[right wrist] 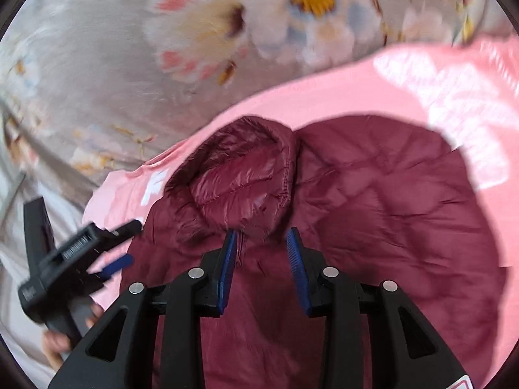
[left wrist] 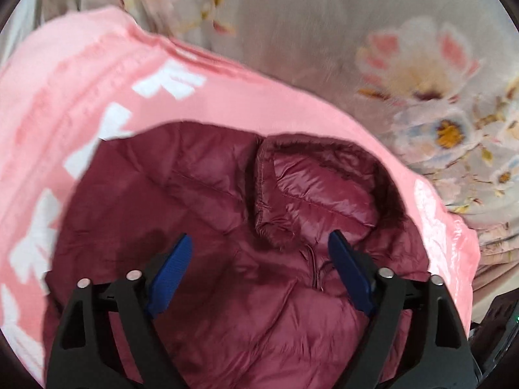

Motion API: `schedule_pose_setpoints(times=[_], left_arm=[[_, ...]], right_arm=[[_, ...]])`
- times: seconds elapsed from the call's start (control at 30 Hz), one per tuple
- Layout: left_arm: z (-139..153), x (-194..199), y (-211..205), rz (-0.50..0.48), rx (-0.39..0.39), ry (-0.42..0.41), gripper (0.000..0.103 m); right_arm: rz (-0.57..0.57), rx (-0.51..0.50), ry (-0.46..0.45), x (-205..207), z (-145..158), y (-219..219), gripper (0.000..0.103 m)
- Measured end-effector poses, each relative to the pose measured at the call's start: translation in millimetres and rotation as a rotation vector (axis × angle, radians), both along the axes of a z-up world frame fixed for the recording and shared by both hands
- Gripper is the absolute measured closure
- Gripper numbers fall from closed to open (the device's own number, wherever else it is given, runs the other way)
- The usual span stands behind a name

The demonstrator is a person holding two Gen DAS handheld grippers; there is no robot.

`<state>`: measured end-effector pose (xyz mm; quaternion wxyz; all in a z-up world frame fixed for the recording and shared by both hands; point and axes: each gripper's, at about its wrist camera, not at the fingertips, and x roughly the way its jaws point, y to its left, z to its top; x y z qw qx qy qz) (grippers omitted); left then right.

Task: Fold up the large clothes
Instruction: 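Lift the hem with both grippers and fold it toward the collar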

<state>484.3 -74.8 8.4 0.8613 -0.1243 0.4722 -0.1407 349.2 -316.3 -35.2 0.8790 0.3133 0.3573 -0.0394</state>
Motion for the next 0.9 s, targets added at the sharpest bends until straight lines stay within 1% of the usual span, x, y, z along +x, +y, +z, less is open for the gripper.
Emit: schedule_pose_setpoints(times=[0.1,0.13,0.17,0.2,0.23,0.27,0.3,0.4,0.5,0.63,0.67,0.7,0.8,0.9], left_arm=[[-21.7,9.8,-9.9,-0.011,0.034,0.061,0.037],[-27.6,12.0,-10.9,-0.01,0.045,0.071,0.039],[-31.8,13.2,-11.7,-0.009,0.058,0.073,0.044],[-36.1,14.1,-13.2,-0.014,0.076,0.073,0.052],[-40.0,14.6,-15.3,-0.026,0.099,0.073,0.058],[-42.5,14.3,-16.4,-0.035,0.118,0.072,0.068],[-45.7,13.0,-15.8,-0.041,0.13,0.068,0.074],[-51.0,9.3,-12.3,-0.047,0.129,0.049,0.081],[-55.7,5.4,-10.0,-0.058,0.134,0.035,0.084],[-60.6,-1.7,-11.5,-0.083,0.168,-0.002,0.088],[-62.0,-3.8,-10.7,-0.089,0.175,-0.014,0.09],[-64.2,-5.3,-10.0,-0.088,0.19,-0.021,0.098],[-67.0,-13.7,-6.8,-0.091,0.193,-0.057,0.098],[-67.3,-19.7,-10.6,-0.092,0.218,-0.093,0.098]], right_arm=[[0.003,-0.01,0.026,15.2,-17.9,-1.7,0.075],[0.01,-0.016,0.029,18.0,-21.8,-1.4,0.083],[0.019,-0.026,0.032,20.5,-24.3,-1.7,0.09],[0.028,-0.044,0.034,21.9,-26.4,-0.9,0.092],[0.029,-0.083,0.035,21.1,-26.8,1.1,0.092],[0.031,-0.127,0.038,19.7,-26.7,3.4,0.093],[0.034,-0.166,0.042,18.6,-26.8,5.1,0.094],[0.041,-0.236,0.049,13.4,-30.2,6.6,0.094],[0.044,-0.277,0.063,11.1,-36.1,3.5,0.095],[0.05,-0.297,0.087,13.1,-46.5,3.5,0.096],[0.051,-0.301,0.092,13.2,-49.4,3.3,0.096],[0.052,-0.304,0.094,12.9,-51.0,3.2,0.096],[0.052,-0.304,0.091,12.7,-53.7,2.9,0.097],[0.048,-0.306,0.089,12.9,-54.7,3.0,0.098]])
